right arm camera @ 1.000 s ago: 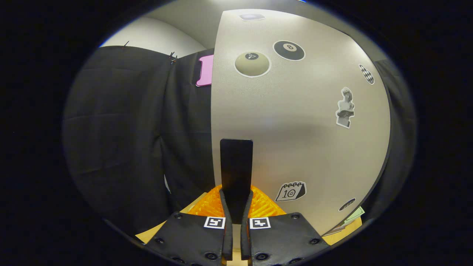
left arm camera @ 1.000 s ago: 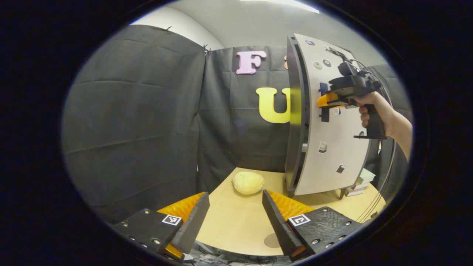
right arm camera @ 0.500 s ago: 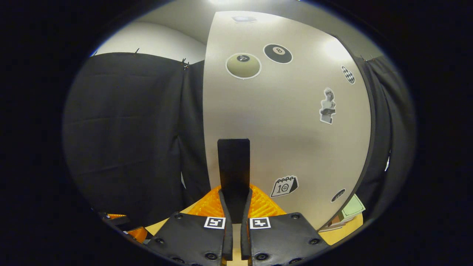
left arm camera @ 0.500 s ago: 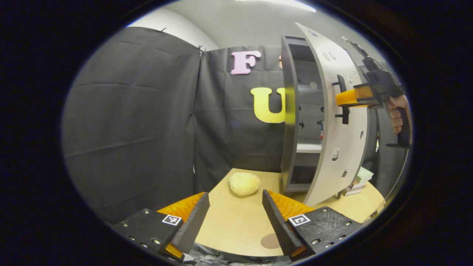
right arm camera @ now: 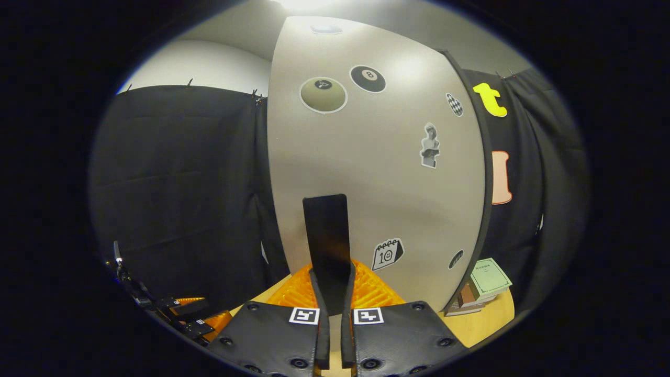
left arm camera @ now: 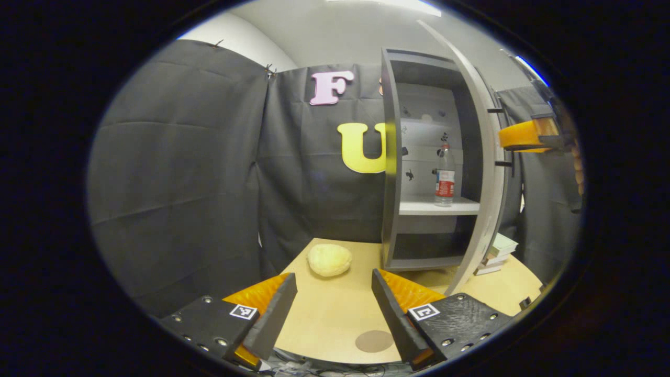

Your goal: Open the cabinet door with the right hand, grasp the bottle in the cabinet with the left hand and place it on the coaster, then close the cabinet door with the right hand.

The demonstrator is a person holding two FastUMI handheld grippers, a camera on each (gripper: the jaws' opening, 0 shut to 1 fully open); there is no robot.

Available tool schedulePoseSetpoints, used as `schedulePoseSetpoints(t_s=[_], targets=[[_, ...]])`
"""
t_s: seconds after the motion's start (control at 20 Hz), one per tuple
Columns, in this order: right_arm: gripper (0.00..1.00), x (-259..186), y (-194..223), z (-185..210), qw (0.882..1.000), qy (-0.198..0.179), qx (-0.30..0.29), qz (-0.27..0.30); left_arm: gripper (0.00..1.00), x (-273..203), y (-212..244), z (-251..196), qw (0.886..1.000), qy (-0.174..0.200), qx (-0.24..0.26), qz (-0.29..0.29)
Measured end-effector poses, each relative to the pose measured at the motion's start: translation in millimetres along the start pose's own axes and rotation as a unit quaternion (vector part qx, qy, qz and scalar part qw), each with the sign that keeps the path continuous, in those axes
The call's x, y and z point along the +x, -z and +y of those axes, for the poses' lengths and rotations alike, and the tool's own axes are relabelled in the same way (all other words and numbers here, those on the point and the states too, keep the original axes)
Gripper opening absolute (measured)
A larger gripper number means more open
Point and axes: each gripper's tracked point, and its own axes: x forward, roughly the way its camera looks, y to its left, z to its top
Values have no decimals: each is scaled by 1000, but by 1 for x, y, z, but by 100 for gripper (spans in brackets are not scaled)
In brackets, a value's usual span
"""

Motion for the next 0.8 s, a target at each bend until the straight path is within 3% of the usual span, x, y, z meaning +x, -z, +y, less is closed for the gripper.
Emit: schedulePoseSetpoints(t_s=[0.8], targets=[[9, -57, 1, -52, 995, 99, 20, -13, 92, 31, -12, -88, 995, 99, 6, -19]])
